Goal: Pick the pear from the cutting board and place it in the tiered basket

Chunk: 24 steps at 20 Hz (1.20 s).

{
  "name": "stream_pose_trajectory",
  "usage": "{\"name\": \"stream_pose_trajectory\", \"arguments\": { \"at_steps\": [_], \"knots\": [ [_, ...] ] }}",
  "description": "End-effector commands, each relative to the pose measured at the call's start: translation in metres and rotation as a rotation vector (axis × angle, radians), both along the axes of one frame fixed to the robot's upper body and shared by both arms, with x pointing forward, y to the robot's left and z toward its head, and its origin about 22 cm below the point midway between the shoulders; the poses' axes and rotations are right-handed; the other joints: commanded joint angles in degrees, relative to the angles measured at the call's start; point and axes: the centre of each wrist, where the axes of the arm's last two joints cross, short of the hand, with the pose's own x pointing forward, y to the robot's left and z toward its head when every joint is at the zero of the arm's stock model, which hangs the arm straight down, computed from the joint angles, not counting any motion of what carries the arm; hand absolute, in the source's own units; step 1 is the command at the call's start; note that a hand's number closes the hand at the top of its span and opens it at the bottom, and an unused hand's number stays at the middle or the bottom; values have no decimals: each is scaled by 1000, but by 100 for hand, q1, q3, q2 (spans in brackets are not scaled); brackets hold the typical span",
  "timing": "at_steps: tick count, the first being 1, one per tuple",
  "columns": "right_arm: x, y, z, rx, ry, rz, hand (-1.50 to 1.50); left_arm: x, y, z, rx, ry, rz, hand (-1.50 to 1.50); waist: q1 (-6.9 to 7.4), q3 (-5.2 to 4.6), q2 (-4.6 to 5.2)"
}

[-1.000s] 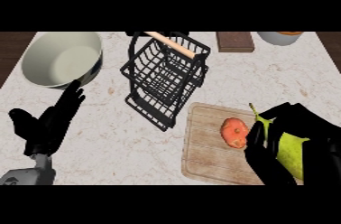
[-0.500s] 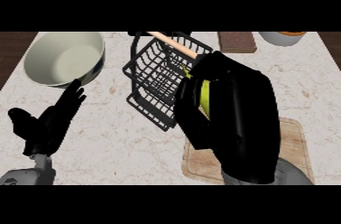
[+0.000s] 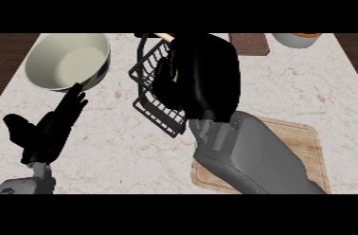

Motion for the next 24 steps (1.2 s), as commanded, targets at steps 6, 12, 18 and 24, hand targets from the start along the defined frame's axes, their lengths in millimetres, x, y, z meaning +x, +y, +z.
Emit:
{"name": "stream_pose_trajectory", "arguments": {
  "at_steps": [6, 12, 18, 24],
  "knots": [
    [36, 13, -36, 21, 54, -87, 150, -4, 2, 4, 6, -18, 11, 0, -37, 4, 1],
    [56, 18, -51, -12, 35, -140, 150, 3, -11, -3, 11, 8, -9, 0, -38, 3, 9],
    [70, 8, -61, 119, -167, -175, 150, 3, -3, -10, -7, -24, 1, 0, -14, 4, 34],
    [83, 25, -53, 88, -104, -148, -150, -2, -13, 5, 7, 4, -21, 0, 36, 4, 11]
  ]
}}
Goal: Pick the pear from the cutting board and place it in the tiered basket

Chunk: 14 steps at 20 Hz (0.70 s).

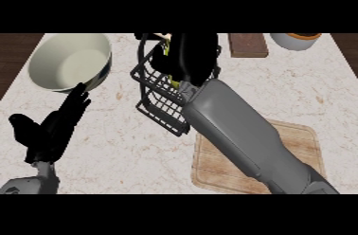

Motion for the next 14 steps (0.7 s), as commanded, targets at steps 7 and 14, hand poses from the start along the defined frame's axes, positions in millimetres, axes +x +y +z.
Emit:
{"name": "stream_pose_trajectory", "arguments": {
  "at_steps": [7, 14],
  "knots": [
    [32, -11, -10, 166, -45, -34, -150, -1, 2, -5, -5, -7, 7, 0, 10, 4, 134],
    [21, -22, 2, 465, -100, -44, -150, 2, 15, -1, 0, 9, 6, 0, -57, 7, 113]
  ]
}}
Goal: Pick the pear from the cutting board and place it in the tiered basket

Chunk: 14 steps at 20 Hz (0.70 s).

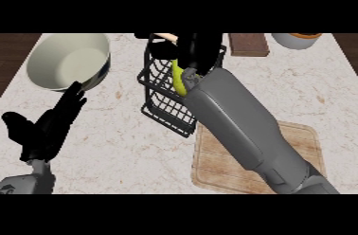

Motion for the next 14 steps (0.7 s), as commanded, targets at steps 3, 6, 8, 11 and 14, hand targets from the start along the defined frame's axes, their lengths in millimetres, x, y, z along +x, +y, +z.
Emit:
{"name": "stream_pose_trajectory", "arguments": {
  "at_steps": [3, 6, 8, 11, 14],
  "knots": [
    [-4, -23, 10, 292, -99, -53, -150, 4, -3, -8, 1, -9, 33, 0, -165, 15, 41],
    [1, -40, 24, 402, -165, -88, -150, -10, -3, 1, -7, 7, 9, 0, -84, 21, 30],
    [-6, -54, 25, 425, -190, -120, -150, -28, 2, -19, -3, 28, 15, 0, -135, 16, 4],
    [-12, -76, 34, 425, -253, -172, -150, 3, -2, -14, -9, 22, 44, 0, -258, 11, 16],
    [-38, -120, 28, 433, -271, -230, -150, -12, 14, -1, 6, 17, 49, 0, -306, 16, -24]
  ]
}}
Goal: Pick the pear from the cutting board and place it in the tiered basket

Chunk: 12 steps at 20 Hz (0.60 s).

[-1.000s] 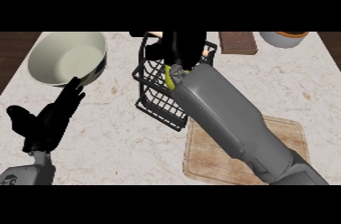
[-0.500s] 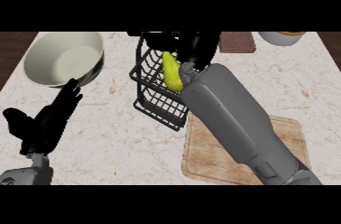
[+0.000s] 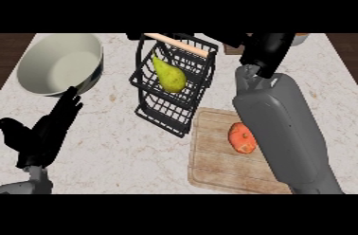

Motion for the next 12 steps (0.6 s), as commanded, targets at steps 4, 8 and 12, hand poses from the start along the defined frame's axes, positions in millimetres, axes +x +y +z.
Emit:
{"name": "stream_pose_trajectory", "arguments": {
  "at_steps": [4, 8, 12],
  "knots": [
    [-53, -92, 15, 89, -44, -133, -150, -10, 7, -5, -4, 13, 14, 0, -91, 3, -13],
    [-97, -130, 9, 45, -46, -149, -150, -1, 4, 11, 2, 3, 15, 0, -30, 4, 13],
    [-142, -165, 35, 50, -49, -162, -150, -1, 2, -1, -19, -10, 22, 0, -69, 3, 8]
  ]
}}
